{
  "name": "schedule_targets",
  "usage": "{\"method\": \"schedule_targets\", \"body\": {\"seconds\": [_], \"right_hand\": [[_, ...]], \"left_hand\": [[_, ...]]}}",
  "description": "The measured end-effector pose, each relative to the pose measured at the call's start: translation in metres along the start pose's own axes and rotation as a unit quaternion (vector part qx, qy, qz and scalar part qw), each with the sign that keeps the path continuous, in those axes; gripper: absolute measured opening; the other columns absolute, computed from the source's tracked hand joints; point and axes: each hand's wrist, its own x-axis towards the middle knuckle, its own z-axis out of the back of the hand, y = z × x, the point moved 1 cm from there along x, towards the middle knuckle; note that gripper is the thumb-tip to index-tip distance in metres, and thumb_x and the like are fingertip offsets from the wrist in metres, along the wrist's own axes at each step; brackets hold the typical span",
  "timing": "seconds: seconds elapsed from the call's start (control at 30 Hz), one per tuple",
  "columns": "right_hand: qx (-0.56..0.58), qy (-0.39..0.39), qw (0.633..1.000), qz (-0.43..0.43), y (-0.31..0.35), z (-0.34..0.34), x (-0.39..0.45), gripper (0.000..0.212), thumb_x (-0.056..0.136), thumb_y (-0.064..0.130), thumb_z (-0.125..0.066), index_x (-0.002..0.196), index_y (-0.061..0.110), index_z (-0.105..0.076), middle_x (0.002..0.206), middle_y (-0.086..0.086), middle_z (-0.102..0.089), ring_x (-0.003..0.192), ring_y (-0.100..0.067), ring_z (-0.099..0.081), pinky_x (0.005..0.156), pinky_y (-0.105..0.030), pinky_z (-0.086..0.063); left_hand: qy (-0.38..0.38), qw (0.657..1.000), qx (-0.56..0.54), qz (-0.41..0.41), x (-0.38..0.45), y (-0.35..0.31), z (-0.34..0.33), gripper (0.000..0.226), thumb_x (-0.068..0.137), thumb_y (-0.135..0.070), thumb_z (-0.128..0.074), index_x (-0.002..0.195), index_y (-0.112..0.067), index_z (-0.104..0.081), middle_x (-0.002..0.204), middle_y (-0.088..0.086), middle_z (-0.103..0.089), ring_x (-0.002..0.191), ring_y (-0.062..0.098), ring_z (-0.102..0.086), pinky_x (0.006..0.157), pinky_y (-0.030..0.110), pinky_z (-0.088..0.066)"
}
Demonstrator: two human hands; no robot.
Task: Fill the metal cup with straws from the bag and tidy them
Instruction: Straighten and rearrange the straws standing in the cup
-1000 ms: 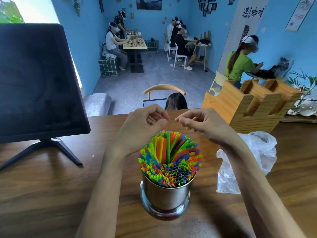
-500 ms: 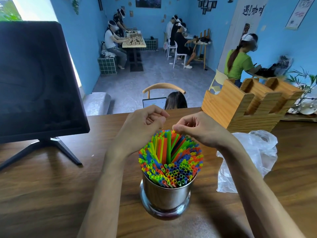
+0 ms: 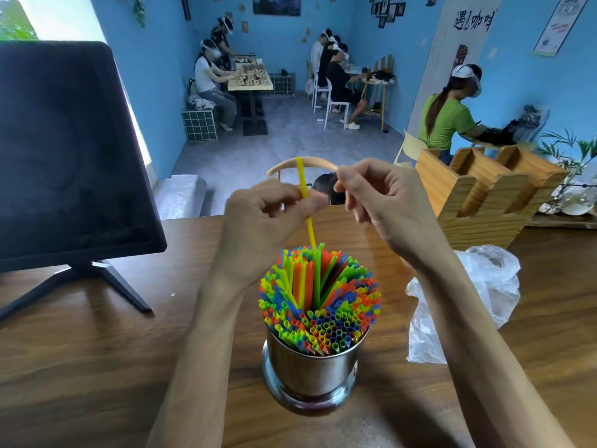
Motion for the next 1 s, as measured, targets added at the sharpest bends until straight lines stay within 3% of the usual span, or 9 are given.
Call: {"method": "schedule_targets", "body": {"seconds": [0.07,0.17,0.37,0.43,0.57,0.67,0.77,0.87,1.0], "right_hand": [[0.005,0.055,0.996,-0.063,-0.007,0.001,-0.003,0.05,0.099,0.044,-0.061,0.067,0.007,-0.071,0.054,-0.003,-0.065,0.041,-0.014,-0.055,0.042,-0.017,-0.037],[0.052,0.132,0.979,-0.147,-0.016,-0.003,-0.004,0.057,0.095,0.06,-0.055,0.071,0.014,-0.079,0.069,-0.013,-0.074,0.051,-0.02,-0.068,0.041,-0.019,-0.044],[0.204,0.061,0.962,-0.173,-0.022,-0.007,0.007,0.029,0.078,0.041,-0.074,0.089,0.014,-0.08,0.088,-0.009,-0.079,0.056,-0.011,-0.068,0.049,-0.019,-0.053],[0.224,0.027,0.963,-0.145,-0.02,-0.007,0.01,0.024,0.077,0.034,-0.076,0.095,0.018,-0.079,0.088,-0.007,-0.079,0.058,-0.016,-0.068,0.051,-0.019,-0.053],[0.177,-0.046,0.983,-0.022,-0.019,-0.01,0.009,0.05,0.086,0.017,-0.079,0.131,0.025,-0.059,0.081,-0.005,-0.076,0.054,-0.021,-0.068,0.05,-0.026,-0.055],[0.12,-0.037,0.99,0.06,-0.02,-0.011,0.003,0.067,0.087,0.016,-0.081,0.14,0.037,-0.047,0.079,-0.001,-0.072,0.055,-0.026,-0.07,0.045,-0.027,-0.052],[0.058,0.011,0.995,0.079,-0.023,-0.015,-0.008,0.056,0.084,0.024,-0.084,0.13,0.043,-0.056,0.092,-0.002,-0.07,0.056,-0.026,-0.069,0.045,-0.029,-0.052],[-0.028,0.044,0.993,0.108,-0.03,-0.018,-0.02,0.014,0.087,0.033,-0.08,0.098,0.025,-0.075,0.084,0.008,-0.071,0.063,-0.015,-0.07,0.053,-0.023,-0.05],[-0.1,0.048,0.989,0.094,-0.041,-0.015,-0.025,0.034,0.093,0.039,-0.072,0.069,0.015,-0.079,0.07,0.005,-0.068,0.066,-0.016,-0.061,0.058,-0.023,-0.042]], "left_hand": [[0.0,0.996,-0.085,-0.017,-0.003,-0.012,0.005,0.011,0.086,-0.038,-0.075,0.092,-0.047,-0.08,0.078,-0.012,-0.075,0.064,0.004,-0.06,0.064,0.018,-0.047],[0.067,0.994,-0.075,-0.039,-0.011,-0.021,0.006,0.016,0.086,-0.033,-0.079,0.099,-0.043,-0.08,0.08,-0.012,-0.077,0.067,0.014,-0.069,0.065,0.031,-0.054],[0.204,0.976,0.072,0.002,-0.019,-0.015,0.007,0.036,0.081,-0.018,-0.079,0.106,-0.044,-0.078,0.09,-0.028,-0.072,0.078,-0.005,-0.063,0.073,0.009,-0.045],[0.22,0.97,0.102,0.025,-0.017,-0.012,0.01,0.04,0.089,-0.01,-0.071,0.109,-0.044,-0.077,0.095,-0.034,-0.071,0.086,-0.004,-0.065,0.079,0.011,-0.046],[0.21,0.97,0.092,0.076,-0.014,-0.005,0.011,0.051,0.092,-0.002,-0.057,0.108,-0.045,-0.077,0.107,-0.025,-0.075,0.106,0.009,-0.071,0.1,0.045,-0.054],[0.185,0.976,0.094,0.062,-0.014,-0.002,0.011,0.047,0.086,-0.004,-0.059,0.097,-0.045,-0.079,0.115,-0.027,-0.072,0.124,-0.005,-0.058,0.11,0.038,-0.046],[0.095,0.992,0.072,0.051,-0.012,0.004,0.008,0.041,0.084,-0.004,-0.059,0.071,-0.039,-0.076,0.106,-0.023,-0.074,0.119,-0.005,-0.059,0.107,0.034,-0.046],[0.032,0.996,0.046,0.069,-0.007,0.011,0.006,0.035,0.084,-0.005,-0.051,0.068,-0.03,-0.07,0.091,-0.016,-0.076,0.095,0.009,-0.071,0.09,0.044,-0.056],[0.088,0.99,0.083,0.067,-0.003,0.016,0.001,0.02,0.095,-0.018,-0.064,0.085,-0.033,-0.074,0.087,-0.016,-0.076,0.087,0.004,-0.071,0.081,0.034,-0.057]]}}
